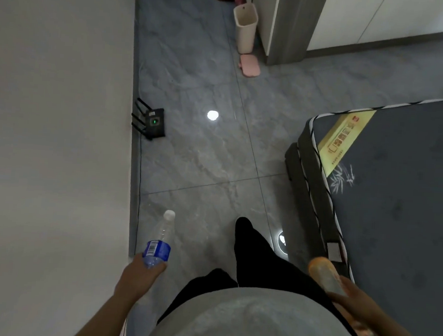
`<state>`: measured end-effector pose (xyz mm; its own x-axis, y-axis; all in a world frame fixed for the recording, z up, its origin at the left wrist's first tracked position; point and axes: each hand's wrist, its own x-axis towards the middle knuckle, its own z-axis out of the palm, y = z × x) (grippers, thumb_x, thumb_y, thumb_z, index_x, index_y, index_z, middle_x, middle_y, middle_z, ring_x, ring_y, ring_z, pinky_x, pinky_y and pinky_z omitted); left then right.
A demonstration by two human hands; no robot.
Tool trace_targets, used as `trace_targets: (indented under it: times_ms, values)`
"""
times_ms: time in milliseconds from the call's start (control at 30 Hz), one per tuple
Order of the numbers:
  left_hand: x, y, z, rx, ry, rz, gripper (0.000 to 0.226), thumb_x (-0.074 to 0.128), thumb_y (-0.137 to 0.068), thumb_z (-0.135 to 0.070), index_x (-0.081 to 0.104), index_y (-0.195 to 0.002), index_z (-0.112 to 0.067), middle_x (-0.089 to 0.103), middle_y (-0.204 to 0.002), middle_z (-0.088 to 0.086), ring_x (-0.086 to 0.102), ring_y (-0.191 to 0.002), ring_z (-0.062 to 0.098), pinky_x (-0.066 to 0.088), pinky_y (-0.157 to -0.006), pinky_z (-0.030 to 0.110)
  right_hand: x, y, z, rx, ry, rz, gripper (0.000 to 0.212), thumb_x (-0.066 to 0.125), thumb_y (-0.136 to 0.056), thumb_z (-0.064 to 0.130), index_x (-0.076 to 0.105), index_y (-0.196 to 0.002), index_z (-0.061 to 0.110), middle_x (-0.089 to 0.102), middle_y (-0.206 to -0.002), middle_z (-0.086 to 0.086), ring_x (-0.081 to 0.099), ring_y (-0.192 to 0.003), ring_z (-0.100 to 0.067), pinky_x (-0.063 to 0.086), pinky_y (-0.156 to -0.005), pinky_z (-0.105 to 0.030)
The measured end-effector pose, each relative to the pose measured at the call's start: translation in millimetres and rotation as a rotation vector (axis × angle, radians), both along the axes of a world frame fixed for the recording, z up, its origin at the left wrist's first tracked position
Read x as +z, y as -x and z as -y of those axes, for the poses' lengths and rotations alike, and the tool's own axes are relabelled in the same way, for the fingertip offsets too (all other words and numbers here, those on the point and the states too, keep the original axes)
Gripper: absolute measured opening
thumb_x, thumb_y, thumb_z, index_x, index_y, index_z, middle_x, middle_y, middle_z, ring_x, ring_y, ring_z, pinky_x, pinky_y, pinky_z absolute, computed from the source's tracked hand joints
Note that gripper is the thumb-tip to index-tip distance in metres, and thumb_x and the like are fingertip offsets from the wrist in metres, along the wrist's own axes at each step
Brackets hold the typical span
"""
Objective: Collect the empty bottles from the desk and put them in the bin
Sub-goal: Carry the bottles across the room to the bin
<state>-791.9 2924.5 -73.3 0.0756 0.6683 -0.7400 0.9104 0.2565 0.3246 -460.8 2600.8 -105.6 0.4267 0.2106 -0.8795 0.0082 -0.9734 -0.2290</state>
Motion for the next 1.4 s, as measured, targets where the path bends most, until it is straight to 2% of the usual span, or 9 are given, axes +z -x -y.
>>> trace_targets:
  times_ms: [367,467,567,633,833,1000,1100,1233,1400]
  values:
    - [-11,-70,-70,0.14,0.041,-0.07,0.029,0.075,-0.072,-0.029,0.053,-0.081,-0.013,0.059,-0.079,0.009,0.053,-0.06,0.014,0.036,-0.054,0.024,23,-151,-189,0.13,-0.12,0.119,0.076,0.064,-0.086,0.029,0.022,-0.148,0.015,0.035,-0.151,-0.012,0.037,-0.136,-0.031,0.029,-0.109,-0.036]
    - [-14,-83,-98,0.181,0.108,-0.089,0.045,0.074,-0.069,-0.036,0.06,-0.1,-0.006,0.061,-0.08,0.01,0.055,-0.068,0.021,0.038,-0.068,0.027,22,-171,-233,0.154,-0.118,0.108,0.077,0.063,-0.086,0.031,0.02,-0.148,0.019,0.037,-0.15,-0.011,0.039,-0.134,-0.032,0.03,-0.107,-0.036]
    - [-22,-101,-140,0.175,0.163,-0.137,0.073,0.067,-0.062,-0.047,0.055,-0.119,-0.004,0.061,-0.103,0.017,0.056,-0.086,0.026,0.039,-0.08,0.028,14,-187,-267,0.176,-0.07,0.099,0.079,0.061,-0.086,0.035,0.017,-0.149,0.021,0.037,-0.15,-0.012,0.041,-0.133,-0.033,0.032,-0.107,-0.036]
    - [-22,-117,-173,0.135,0.161,-0.121,0.066,0.066,-0.07,-0.044,0.055,-0.122,-0.004,0.057,-0.104,0.016,0.054,-0.088,0.027,0.038,-0.079,0.028,12,-194,-287,0.167,-0.053,0.09,0.079,0.061,-0.086,0.035,0.016,-0.149,0.02,0.036,-0.15,-0.012,0.04,-0.134,-0.033,0.032,-0.107,-0.036]
    - [-6,-179,-273,0.094,0.054,-0.049,0.04,0.062,-0.05,-0.048,0.051,-0.078,-0.021,0.061,-0.076,0.004,0.056,-0.067,0.021,0.04,-0.059,0.027,8,-213,-325,0.095,0.024,0.037,0.079,0.064,-0.086,0.032,0.019,-0.148,0.013,0.035,-0.15,-0.015,0.039,-0.135,-0.032,0.031,-0.108,-0.036]
    - [3,-238,-347,-0.002,-0.02,0.07,0.031,0.073,-0.074,-0.026,0.045,-0.061,-0.028,0.053,-0.06,-0.004,0.051,-0.054,0.01,0.037,-0.054,0.02,9,-238,-357,0.027,0.07,0.013,0.076,0.064,-0.086,0.03,0.023,-0.147,0.011,0.035,-0.149,-0.018,0.038,-0.134,-0.035,0.032,-0.107,-0.036]
    - [-1,-271,-388,-0.018,-0.016,0.081,0.022,0.069,-0.066,-0.038,0.055,-0.069,-0.02,0.06,-0.064,0.003,0.057,-0.057,0.013,0.04,-0.055,0.021,10,-263,-391,0.027,0.075,-0.007,0.074,0.062,-0.088,0.032,0.022,-0.147,0.013,0.037,-0.148,-0.016,0.041,-0.131,-0.034,0.035,-0.103,-0.035]
    - [-9,-307,-429,0.034,0.0,0.02,0.043,0.071,-0.073,-0.036,0.052,-0.102,-0.011,0.06,-0.087,0.007,0.054,-0.066,0.014,0.037,-0.054,0.022,5,-318,-452,0.035,0.052,0.024,0.078,0.065,-0.085,0.033,0.023,-0.147,0.015,0.038,-0.148,-0.015,0.041,-0.131,-0.034,0.035,-0.103,-0.036]
    - [-9,-338,-459,0.111,0.003,-0.076,0.043,0.073,-0.071,-0.036,0.05,-0.096,-0.01,0.055,-0.073,0.001,0.052,-0.063,0.015,0.037,-0.055,0.025,5,-398,-544,0.155,-0.07,0.081,0.075,0.066,-0.084,0.028,0.027,-0.145,0.009,0.035,-0.15,-0.015,0.038,-0.136,-0.03,0.03,-0.108,-0.036]
